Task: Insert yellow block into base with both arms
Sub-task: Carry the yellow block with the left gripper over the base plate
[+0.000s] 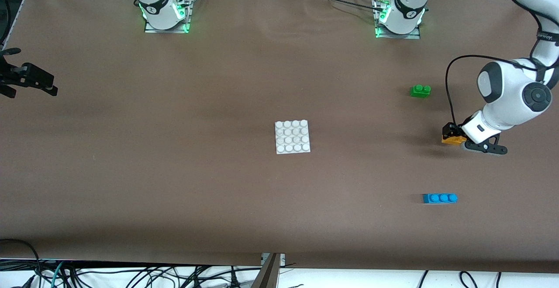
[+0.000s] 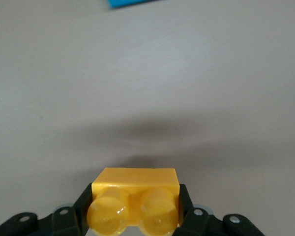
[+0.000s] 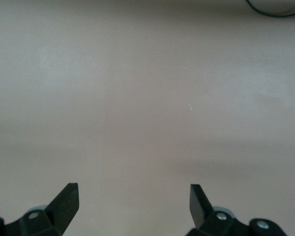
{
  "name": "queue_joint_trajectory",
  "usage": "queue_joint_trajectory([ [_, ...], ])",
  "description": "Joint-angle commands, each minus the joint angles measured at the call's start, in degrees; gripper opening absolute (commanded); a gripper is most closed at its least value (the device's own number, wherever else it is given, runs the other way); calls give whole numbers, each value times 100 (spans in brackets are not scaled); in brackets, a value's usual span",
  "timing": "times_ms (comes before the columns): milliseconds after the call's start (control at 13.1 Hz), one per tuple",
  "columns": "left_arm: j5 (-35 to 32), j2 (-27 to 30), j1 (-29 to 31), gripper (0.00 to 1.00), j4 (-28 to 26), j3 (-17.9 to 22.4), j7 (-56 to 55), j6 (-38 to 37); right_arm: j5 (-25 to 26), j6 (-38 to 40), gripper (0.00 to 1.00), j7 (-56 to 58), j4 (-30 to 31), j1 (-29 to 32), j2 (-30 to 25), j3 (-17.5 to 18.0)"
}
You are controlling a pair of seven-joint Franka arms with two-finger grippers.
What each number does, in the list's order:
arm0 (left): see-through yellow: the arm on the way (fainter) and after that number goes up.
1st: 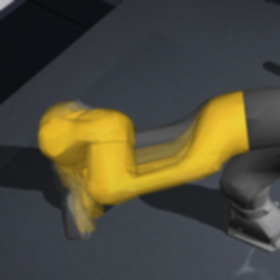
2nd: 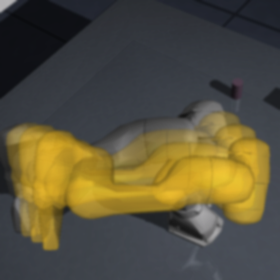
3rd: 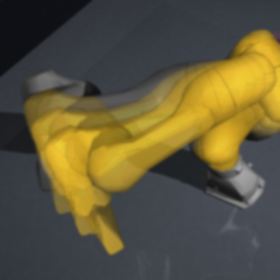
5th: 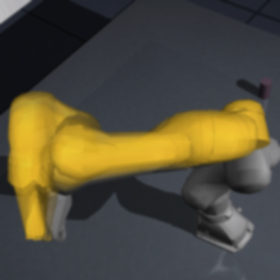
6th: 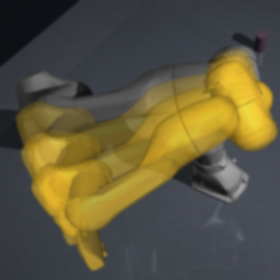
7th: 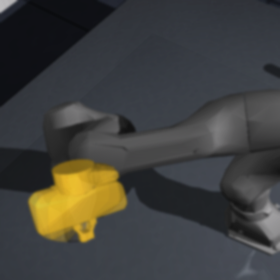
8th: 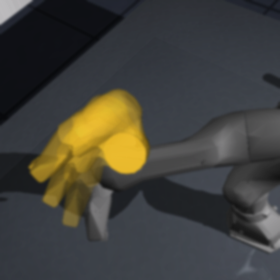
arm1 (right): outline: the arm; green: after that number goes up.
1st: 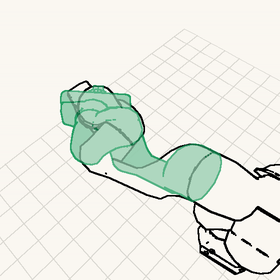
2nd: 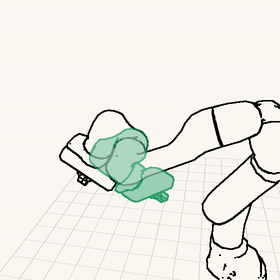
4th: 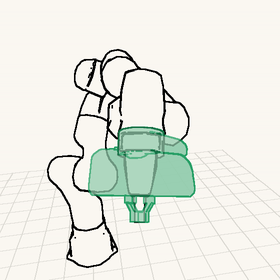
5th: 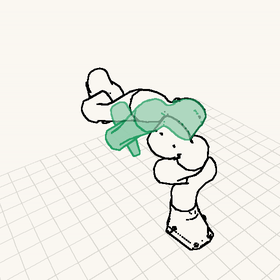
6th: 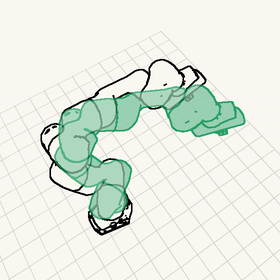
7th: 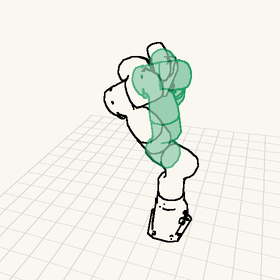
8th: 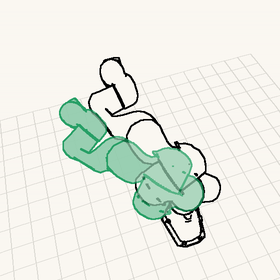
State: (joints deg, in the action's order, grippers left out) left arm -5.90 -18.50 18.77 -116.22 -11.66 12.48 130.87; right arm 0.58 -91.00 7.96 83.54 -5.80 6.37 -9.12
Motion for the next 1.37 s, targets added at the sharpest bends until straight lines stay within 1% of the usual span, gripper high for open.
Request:
queue_joint_trajectory([
  [0,-34,75,-13,31,747,-484,-621,-1131,83,30,100,-14,101,44,-110,77],
  [76,-34,75,-14,31,932,-782,-858,-1404,83,30,100,-14,101,44,-101,77],
  [228,-78,40,-92,31,1389,-1424,-1884,-1958,83,30,100,-14,101,44,-101,77],
  [305,-96,22,-206,32,1504,-1670,-2307,-2065,74,30,100,-14,101,44,-101,77],
  [381,-96,5,-485,32,1549,-1768,-2781,-2083,74,30,100,-14,101,44,-101,77],
  [457,-96,-83,-862,32,1697,-1769,-3255,-2084,74,30,100,-5,101,44,-101,77],
  [609,-78,-512,-1635,32,2154,-1761,-4221,-2075,74,30,100,-14,101,44,-101,77],
  [685,-87,-775,-2101,32,2452,-1708,-4975,-2075,83,30,100,-14,101,44,-101,77],
  [762,-96,-1178,-2462,32,2864,-1664,-5522,-2066,74,30,100,-5,101,44,-101,77],
  [838,-122,-1556,-2727,32,3286,-1638,-5789,-2066,74,30,100,-5,101,44,-101,77],
  [914,-288,-1812,-2964,32,3525,-1594,-5913,-2057,74,30,100,-14,101,44,-101,77],
  [1066,-368,-2208,-3264,32,3868,-1506,-6142,-1917,66,21,100,-5,101,44,-101,77],
  [1142,-377,-2393,-3396,32,3966,-1427,-6152,-1699,65,29,100,3,101,44,-101,77],
  [1295,-386,-2631,-3721,32,3940,-1103,-6152,-1198,65,30,100,4,101,44,-101,77],
])
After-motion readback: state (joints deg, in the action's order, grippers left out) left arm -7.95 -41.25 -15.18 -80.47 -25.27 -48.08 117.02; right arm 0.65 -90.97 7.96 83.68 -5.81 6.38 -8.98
